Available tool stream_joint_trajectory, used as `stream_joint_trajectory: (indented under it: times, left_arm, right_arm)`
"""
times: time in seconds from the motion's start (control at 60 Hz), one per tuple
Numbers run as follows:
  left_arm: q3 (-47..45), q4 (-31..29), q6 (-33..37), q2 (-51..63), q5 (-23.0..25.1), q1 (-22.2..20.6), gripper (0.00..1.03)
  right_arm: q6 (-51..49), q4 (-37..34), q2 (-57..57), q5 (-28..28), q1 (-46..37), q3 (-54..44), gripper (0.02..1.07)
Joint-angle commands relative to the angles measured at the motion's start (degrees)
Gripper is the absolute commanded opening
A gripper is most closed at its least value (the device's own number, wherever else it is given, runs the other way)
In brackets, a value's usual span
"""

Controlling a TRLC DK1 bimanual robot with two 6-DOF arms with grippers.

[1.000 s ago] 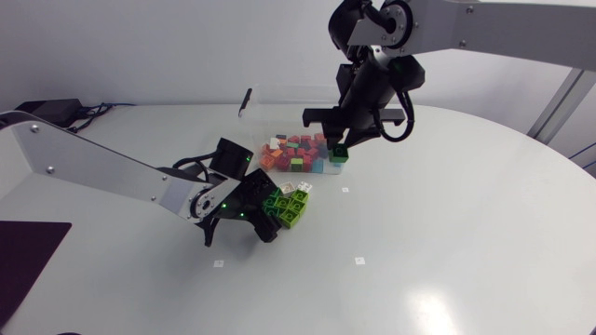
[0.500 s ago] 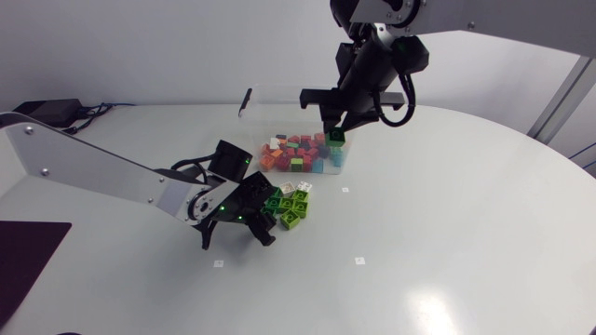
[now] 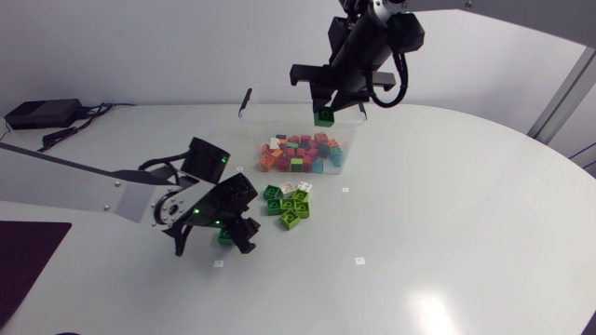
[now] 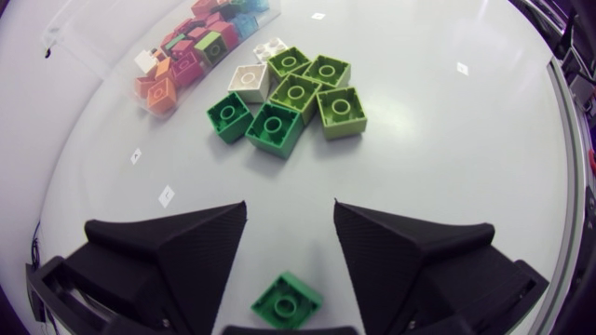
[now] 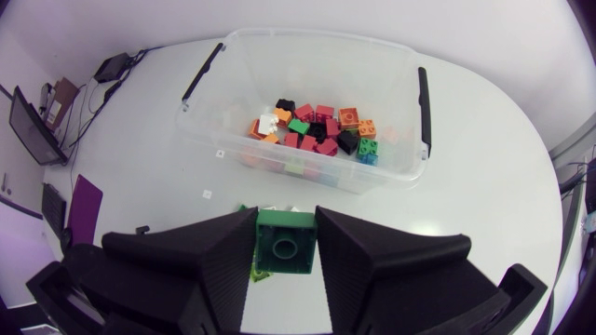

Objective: Place the duplo bricks in the container

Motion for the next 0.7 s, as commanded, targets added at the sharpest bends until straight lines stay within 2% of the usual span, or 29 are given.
stream_joint_trajectory:
  times: [0.0,0.067,0.117,0.167,0.217,0.5,0.683]
  left_arm:
    - [-1.26,-4.43,6.79,-5.19,2.68,3.17,0.98]
    - [-0.47,-7.59,10.39,-7.21,4.53,5.72,0.98]
    - [1.20,-13.75,16.54,-8.88,8.04,8.71,0.98]
    - [2.34,-17.17,20.41,-9.41,10.15,10.55,0.98]
    - [2.87,-19.72,23.93,-9.50,10.77,11.08,0.98]
    - [0.93,-21.04,35.26,-6.60,11.30,10.38,0.96]
    - [2.34,-20.95,39.39,-0.97,11.65,10.55,0.96]
  right_arm:
    - [-1.41,-0.32,0.86,-0.36,0.43,-0.10,0.34]
    - [-2.02,-0.32,0.59,-1.15,0.43,-0.10,0.34]
    - [-2.38,0.12,0.50,-1.68,0.43,-0.01,0.34]
    - [-2.55,0.91,0.50,-1.86,0.34,-0.10,0.34]
    - [-2.55,1.70,0.50,-1.86,0.16,-0.01,0.34]
    - [-4.05,6.18,0.68,-1.86,-0.01,1.83,0.34]
    - [-4.40,9.87,1.30,-1.68,-0.54,2.54,0.33]
